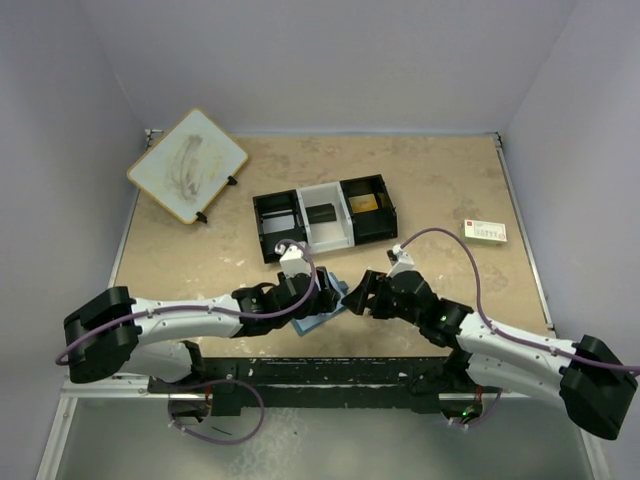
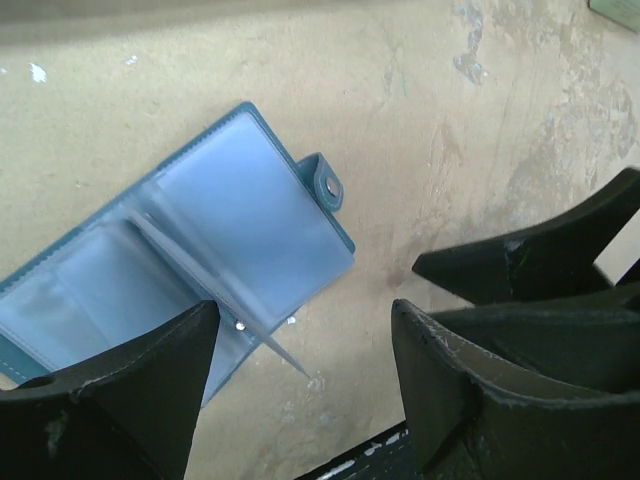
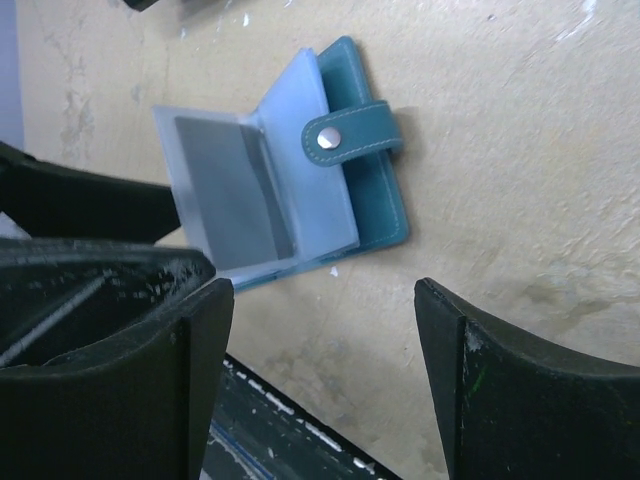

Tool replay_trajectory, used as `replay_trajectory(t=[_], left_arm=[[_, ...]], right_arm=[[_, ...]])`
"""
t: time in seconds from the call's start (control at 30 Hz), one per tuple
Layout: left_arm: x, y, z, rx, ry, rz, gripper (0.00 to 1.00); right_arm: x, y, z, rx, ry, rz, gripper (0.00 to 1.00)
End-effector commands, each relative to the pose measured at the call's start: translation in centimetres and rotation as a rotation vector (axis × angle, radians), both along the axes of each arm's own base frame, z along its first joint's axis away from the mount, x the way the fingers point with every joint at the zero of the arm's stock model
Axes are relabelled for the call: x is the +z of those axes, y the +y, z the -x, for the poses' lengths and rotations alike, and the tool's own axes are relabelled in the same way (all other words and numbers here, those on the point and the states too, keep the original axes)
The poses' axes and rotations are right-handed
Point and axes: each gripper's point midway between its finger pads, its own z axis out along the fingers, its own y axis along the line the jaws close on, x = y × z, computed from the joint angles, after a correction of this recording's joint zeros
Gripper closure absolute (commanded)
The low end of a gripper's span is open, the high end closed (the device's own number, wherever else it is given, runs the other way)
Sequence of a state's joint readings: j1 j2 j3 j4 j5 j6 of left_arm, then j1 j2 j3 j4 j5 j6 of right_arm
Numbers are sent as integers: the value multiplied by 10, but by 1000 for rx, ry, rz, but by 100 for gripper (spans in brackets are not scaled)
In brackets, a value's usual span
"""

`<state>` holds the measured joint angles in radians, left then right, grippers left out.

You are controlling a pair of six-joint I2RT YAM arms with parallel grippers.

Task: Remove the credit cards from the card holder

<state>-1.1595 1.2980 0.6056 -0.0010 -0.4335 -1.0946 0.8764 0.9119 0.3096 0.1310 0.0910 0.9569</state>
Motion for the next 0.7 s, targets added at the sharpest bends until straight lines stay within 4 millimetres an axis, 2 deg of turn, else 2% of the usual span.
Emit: replay_trajectory(t=[0.0,0.13,0.33,0.4,0.43,0.53,0.6,0.67], left_arm=[[24,9,-17,55,-67,-15,32],[26,5,-23,34,-53,82,33],[10,-16,-31,2,-12,104,33],[4,-25,-31,-18,8,98,33],[-6,-26,-31,-22,23,75,33],[-20,-26,-37,8,30,33,33],[-20,-26,-43,18,22,24,33],[-10,-29,-48,8,5,14,33]], right_arm=[[18,16,5,30,-5,-145,26],[27,25,5,52,-32,-227,31],[19,22,8,32,-6,-237,31],[17,18,7,14,-2,-225,31],[18,16,7,4,-3,-223,32],[21,12,6,-15,-13,-229,32],[22,11,7,-17,-19,-236,35],[20,11,8,-16,-15,-242,37]])
